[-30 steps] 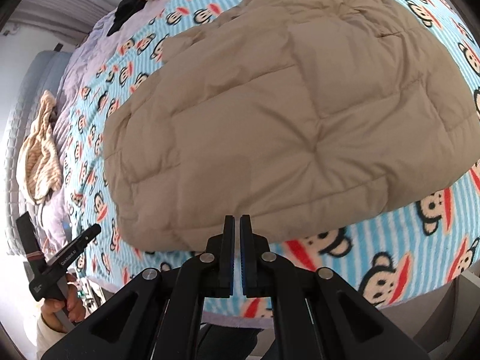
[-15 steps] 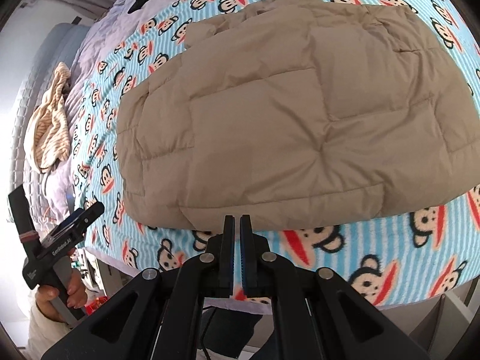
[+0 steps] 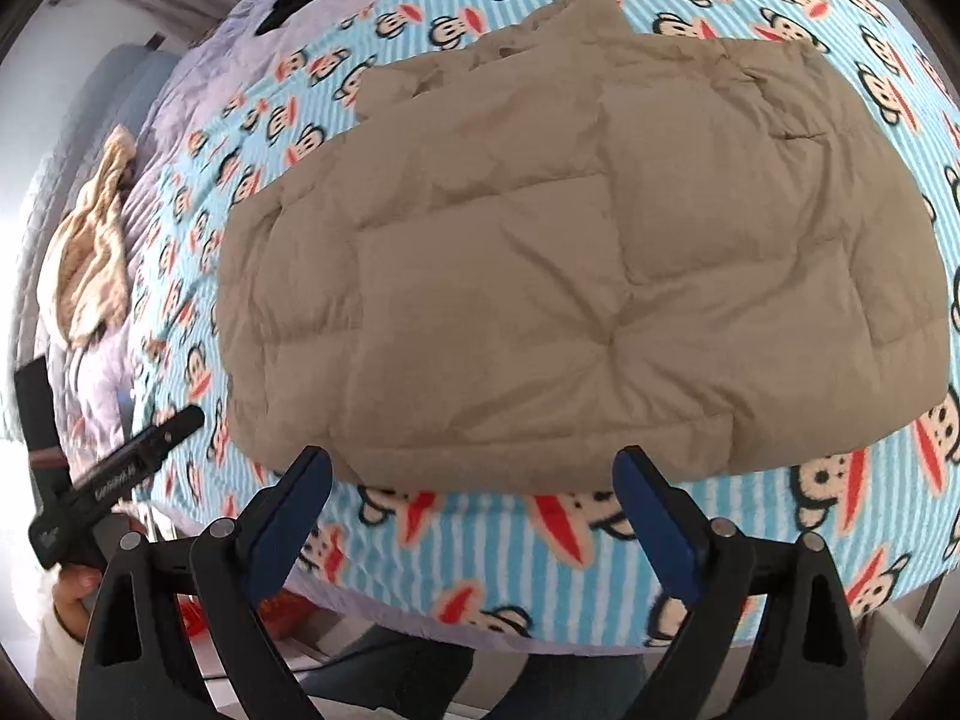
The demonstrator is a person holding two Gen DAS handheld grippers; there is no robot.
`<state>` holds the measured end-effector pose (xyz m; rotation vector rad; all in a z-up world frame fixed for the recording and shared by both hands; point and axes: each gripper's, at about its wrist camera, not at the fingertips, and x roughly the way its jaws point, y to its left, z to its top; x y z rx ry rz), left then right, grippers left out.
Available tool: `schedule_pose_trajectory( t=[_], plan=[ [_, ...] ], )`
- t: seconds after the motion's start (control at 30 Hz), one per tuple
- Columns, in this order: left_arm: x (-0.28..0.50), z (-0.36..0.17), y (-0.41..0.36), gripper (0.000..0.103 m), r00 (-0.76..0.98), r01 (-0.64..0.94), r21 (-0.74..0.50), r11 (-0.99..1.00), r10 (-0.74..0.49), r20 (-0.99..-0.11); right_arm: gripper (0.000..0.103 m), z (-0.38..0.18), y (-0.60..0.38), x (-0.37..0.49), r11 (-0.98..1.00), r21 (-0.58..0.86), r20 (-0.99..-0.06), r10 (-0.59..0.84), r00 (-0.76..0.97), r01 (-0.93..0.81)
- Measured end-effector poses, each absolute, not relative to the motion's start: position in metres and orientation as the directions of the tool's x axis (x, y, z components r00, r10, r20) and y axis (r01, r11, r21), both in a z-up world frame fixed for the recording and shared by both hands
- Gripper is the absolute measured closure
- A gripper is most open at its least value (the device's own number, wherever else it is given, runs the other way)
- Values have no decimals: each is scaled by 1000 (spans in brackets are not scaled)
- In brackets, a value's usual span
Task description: Fold large clothes
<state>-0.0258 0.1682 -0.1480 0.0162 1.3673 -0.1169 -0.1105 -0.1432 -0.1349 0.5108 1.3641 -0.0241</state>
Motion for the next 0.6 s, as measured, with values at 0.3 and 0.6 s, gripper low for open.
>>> schedule_pose_trajectory(
  t=[0.3, 0.6],
  plan=[
    [16, -171, 185, 0, 158, 212, -143, 967, -178, -971, 13, -160, -129, -85, 841, 289, -955, 221, 196, 458],
    [67, -230, 225, 0, -13, 229, -449, 863, -459, -888, 83, -195, -127, -70, 825, 252, -967, 201, 154, 506]
  ],
)
